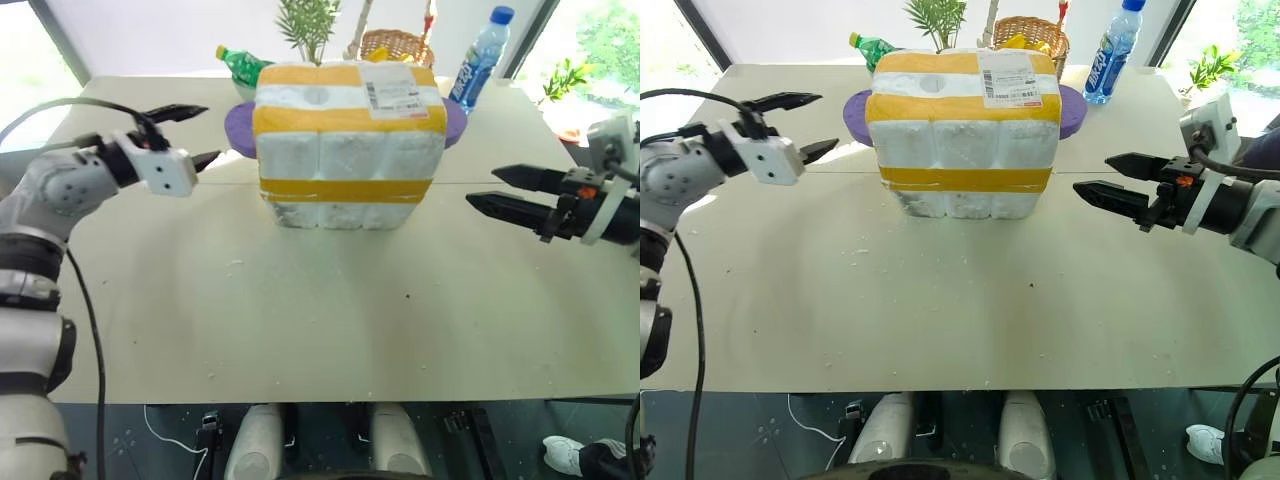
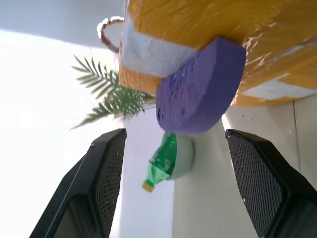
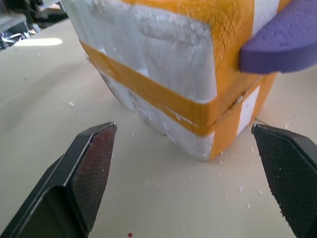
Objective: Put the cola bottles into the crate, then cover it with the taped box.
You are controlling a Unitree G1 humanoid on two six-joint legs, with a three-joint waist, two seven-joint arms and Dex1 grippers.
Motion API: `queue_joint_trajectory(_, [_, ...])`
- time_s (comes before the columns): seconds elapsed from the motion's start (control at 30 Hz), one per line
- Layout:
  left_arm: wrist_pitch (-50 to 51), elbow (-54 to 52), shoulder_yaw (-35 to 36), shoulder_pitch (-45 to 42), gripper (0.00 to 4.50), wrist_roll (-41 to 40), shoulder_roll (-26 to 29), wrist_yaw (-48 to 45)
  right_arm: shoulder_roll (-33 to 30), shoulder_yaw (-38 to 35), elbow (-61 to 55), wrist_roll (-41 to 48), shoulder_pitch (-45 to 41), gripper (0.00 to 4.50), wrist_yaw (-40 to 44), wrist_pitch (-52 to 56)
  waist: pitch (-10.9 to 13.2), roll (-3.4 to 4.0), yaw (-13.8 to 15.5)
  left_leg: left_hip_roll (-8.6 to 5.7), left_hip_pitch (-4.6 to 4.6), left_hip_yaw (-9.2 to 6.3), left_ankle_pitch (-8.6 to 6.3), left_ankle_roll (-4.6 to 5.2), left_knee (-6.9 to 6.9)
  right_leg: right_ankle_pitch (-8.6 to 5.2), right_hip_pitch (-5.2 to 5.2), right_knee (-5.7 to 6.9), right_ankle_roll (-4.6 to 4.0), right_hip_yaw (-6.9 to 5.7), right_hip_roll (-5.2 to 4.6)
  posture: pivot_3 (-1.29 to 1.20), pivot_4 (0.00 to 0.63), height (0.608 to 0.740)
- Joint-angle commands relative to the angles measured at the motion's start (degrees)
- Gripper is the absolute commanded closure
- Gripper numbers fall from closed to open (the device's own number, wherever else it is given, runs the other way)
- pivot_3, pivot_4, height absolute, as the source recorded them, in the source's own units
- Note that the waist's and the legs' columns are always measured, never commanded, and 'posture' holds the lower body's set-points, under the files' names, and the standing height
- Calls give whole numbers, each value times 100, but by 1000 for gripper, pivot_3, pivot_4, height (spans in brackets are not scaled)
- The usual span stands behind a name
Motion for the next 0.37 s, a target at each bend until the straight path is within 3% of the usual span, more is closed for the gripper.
queue_joint_trajectory(0.03, [4528, -1975, 1086, 1080, 1168, -3281, 922, -2043, -346, 7, 194, -157, -112, 0, 352, -219, 2, 2, -67, 2, -3, 0, 0, -1, 0, 0, -2, 2, 0, 2, 1, 0, 150, 740])
queue_joint_trajectory(0.1, [6268, -2629, 1534, 1699, 1168, -4412, 1654, -3140, -509, 222, 379, -292, -211, 0, 683, -380, 3, 0, -127, 3, -3, -3, 1, -1, 0, -2, -1, 0, 1, 2, 4, 0, 150, 740])
queue_joint_trajectory(0.2, [7554, -2920, 1987, 1985, 1168, -5051, 2255, -3945, -684, 594, 732, -483, -502, 0, 1205, -637, 4, 0, -109, 4, 2, -2, 0, -2, -2, -4, 1, -14, 2, 1, 6, 0, 150, 740])
queue_joint_trajectory(0.37, [8268, -2594, 2119, 1160, 1168, -5031, 2118, -4007, -607, 1091, 1266, -734, -1244, 0, 1647, -889, 0, 12, -67, -4, 10, -13, 2, -7, -4, -5, 10, -10, -1, 0, 7, 0, 150, 740])
